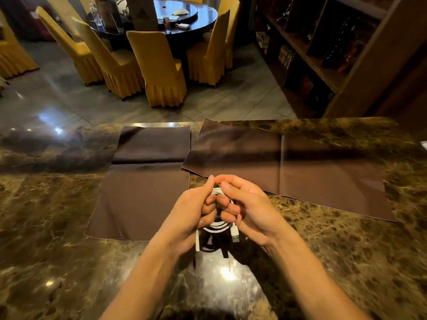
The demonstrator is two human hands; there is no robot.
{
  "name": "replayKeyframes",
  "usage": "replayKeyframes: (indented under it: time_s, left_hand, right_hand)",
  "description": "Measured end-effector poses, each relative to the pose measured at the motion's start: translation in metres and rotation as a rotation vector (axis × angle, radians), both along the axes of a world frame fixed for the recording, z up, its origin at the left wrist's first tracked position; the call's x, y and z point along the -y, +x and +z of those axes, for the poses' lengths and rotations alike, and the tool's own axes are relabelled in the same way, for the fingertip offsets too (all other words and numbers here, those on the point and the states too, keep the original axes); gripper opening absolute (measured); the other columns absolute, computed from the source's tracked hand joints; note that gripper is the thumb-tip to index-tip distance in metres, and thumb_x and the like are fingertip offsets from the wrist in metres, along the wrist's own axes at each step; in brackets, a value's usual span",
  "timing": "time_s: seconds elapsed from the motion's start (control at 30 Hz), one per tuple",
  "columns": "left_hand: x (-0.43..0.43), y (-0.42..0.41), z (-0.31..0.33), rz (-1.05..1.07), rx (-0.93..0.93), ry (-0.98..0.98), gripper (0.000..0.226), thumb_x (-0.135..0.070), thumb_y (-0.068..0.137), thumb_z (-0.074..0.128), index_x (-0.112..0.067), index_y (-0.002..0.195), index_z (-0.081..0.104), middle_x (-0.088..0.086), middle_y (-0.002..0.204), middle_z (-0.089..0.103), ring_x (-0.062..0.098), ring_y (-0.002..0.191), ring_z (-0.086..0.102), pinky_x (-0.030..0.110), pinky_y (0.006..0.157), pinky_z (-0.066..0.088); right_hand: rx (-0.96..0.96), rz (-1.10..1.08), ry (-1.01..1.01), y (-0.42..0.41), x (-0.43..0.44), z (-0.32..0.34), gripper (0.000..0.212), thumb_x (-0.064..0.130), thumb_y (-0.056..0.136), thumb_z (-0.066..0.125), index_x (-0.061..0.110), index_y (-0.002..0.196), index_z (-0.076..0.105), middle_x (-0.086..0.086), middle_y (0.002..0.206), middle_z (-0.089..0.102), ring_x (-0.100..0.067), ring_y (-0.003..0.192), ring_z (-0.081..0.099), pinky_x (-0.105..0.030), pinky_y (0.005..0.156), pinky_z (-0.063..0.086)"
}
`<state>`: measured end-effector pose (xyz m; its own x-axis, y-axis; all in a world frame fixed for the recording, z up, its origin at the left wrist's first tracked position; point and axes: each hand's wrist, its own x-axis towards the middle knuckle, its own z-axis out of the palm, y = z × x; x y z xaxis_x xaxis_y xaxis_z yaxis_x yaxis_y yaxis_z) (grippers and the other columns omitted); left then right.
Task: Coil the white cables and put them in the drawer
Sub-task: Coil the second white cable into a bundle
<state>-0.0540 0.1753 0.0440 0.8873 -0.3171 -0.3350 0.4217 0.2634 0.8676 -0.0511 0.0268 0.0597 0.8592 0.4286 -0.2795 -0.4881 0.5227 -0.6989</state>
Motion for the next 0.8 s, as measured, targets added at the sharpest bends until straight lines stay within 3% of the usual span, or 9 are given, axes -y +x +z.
replayKeyframes:
  time_s: [0.1, 0.17, 0.23, 0.3, 0.37, 0.43, 0.57, 0.67, 0.8]
  left_hand:
    - [0.012, -0.005, 0.000, 0.119, -0.119, -0.268, 0.051, -0.053, 0.076, 0.076, -0.017, 0.056, 0.046, -0.006, 0.039, 0.032, 0.004, 0.028, 0.026, 0.027, 0.056, 0.024]
    - [0.014, -0.007, 0.002, 0.133, -0.180, -0.471, 0.048, -0.044, 0.082, 0.072, -0.016, 0.054, 0.046, -0.007, 0.035, 0.034, 0.005, 0.025, 0.029, 0.024, 0.060, 0.029]
    - [0.014, -0.010, 0.011, 0.103, -0.181, -0.510, 0.054, -0.040, 0.092, 0.060, -0.016, 0.047, 0.044, -0.006, 0.032, 0.032, 0.006, 0.024, 0.030, 0.023, 0.054, 0.033]
    - [0.013, -0.013, 0.021, 0.070, -0.045, -0.239, 0.062, -0.044, 0.098, 0.053, -0.017, 0.042, 0.042, -0.003, 0.032, 0.032, 0.009, 0.024, 0.031, 0.029, 0.050, 0.024]
    - [0.012, -0.016, 0.030, 0.001, 0.172, 0.249, 0.067, -0.048, 0.101, 0.045, -0.019, 0.041, 0.046, 0.001, 0.035, 0.037, 0.013, 0.027, 0.036, 0.028, 0.046, 0.027]
    - [0.013, -0.016, 0.030, -0.057, 0.221, 0.429, 0.068, -0.049, 0.103, 0.039, -0.020, 0.042, 0.047, 0.003, 0.037, 0.037, 0.016, 0.030, 0.037, 0.027, 0.045, 0.029]
    - [0.011, -0.016, 0.011, -0.022, 0.039, 0.271, 0.060, -0.052, 0.098, 0.048, -0.020, 0.047, 0.048, 0.002, 0.045, 0.034, 0.015, 0.041, 0.025, 0.027, 0.045, 0.017]
    - [0.021, -0.018, -0.005, 0.022, -0.025, 0.268, 0.060, -0.049, 0.098, 0.050, -0.016, 0.049, 0.061, 0.003, 0.045, 0.043, 0.012, 0.040, 0.027, 0.026, 0.047, 0.019]
    - [0.038, -0.015, -0.018, 0.119, -0.087, 0.260, 0.056, -0.047, 0.098, 0.052, -0.021, 0.049, 0.043, 0.001, 0.049, 0.024, 0.012, 0.042, 0.017, 0.032, 0.051, 0.009]
  right_hand:
    - [-0.056, 0.019, 0.130, 0.002, 0.002, 0.010, 0.015, 0.011, 0.096, 0.054, 0.005, 0.109, 0.056, -0.001, 0.061, 0.042, -0.002, 0.040, 0.032, -0.016, 0.039, 0.024]
    - [-0.042, 0.069, 0.154, 0.002, 0.005, 0.018, 0.014, 0.014, 0.095, 0.055, 0.007, 0.107, 0.056, 0.001, 0.059, 0.040, -0.001, 0.039, 0.031, -0.016, 0.039, 0.026]
    - [0.037, 0.143, 0.086, 0.000, 0.010, 0.023, 0.014, 0.015, 0.098, 0.054, 0.007, 0.110, 0.057, 0.002, 0.056, 0.036, -0.003, 0.039, 0.030, -0.018, 0.042, 0.036]
    - [0.110, 0.195, -0.020, -0.002, 0.014, 0.025, 0.017, 0.014, 0.101, 0.052, 0.005, 0.115, 0.056, 0.001, 0.055, 0.034, -0.005, 0.038, 0.030, -0.022, 0.045, 0.043]
    - [0.135, 0.213, -0.103, -0.004, 0.019, 0.022, 0.024, 0.012, 0.102, 0.051, -0.001, 0.121, 0.054, -0.002, 0.053, 0.034, -0.007, 0.037, 0.031, -0.024, 0.044, 0.041]
    - [0.124, 0.204, -0.139, -0.007, 0.022, 0.014, 0.029, 0.013, 0.102, 0.049, -0.008, 0.123, 0.050, -0.004, 0.053, 0.034, -0.008, 0.037, 0.030, -0.024, 0.044, 0.038]
    - [0.161, 0.131, -0.193, -0.017, 0.020, -0.012, 0.026, 0.015, 0.102, 0.053, -0.001, 0.122, 0.058, -0.006, 0.059, 0.046, -0.012, 0.045, 0.043, -0.029, 0.053, 0.047]
    - [0.328, 0.064, -0.441, -0.024, 0.030, -0.031, 0.024, 0.011, 0.100, 0.056, 0.008, 0.123, 0.064, -0.013, 0.078, 0.067, -0.021, 0.071, 0.064, -0.031, 0.072, 0.054]
    - [0.539, 0.002, -0.820, -0.026, 0.053, -0.040, 0.012, 0.019, 0.094, 0.068, 0.022, 0.103, 0.076, -0.011, 0.089, 0.076, -0.034, 0.081, 0.070, -0.045, 0.073, 0.056]
